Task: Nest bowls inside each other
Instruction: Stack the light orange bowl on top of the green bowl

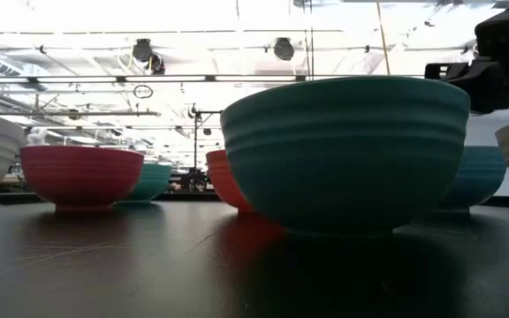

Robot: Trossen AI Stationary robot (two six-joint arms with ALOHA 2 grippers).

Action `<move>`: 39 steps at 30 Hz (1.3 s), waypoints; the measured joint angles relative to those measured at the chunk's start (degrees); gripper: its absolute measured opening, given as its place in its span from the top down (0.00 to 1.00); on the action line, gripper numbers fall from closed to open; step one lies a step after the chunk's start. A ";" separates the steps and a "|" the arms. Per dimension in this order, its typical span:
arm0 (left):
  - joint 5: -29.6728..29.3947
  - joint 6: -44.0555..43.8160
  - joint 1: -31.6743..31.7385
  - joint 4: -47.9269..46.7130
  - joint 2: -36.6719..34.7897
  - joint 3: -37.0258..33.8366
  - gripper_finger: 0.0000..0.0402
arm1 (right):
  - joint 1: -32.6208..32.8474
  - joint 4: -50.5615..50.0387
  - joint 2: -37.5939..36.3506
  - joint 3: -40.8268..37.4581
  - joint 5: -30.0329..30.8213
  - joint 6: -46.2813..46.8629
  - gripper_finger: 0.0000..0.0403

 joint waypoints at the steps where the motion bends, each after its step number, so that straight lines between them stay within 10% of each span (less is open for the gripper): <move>1: 0.00 0.02 0.00 -0.02 0.01 -0.01 0.91 | 0.00 0.24 0.00 0.00 -0.02 0.58 1.00; 39: 0.00 0.01 0.00 0.00 0.01 0.00 0.91 | 0.00 1.69 -0.02 0.00 -0.07 6.20 1.00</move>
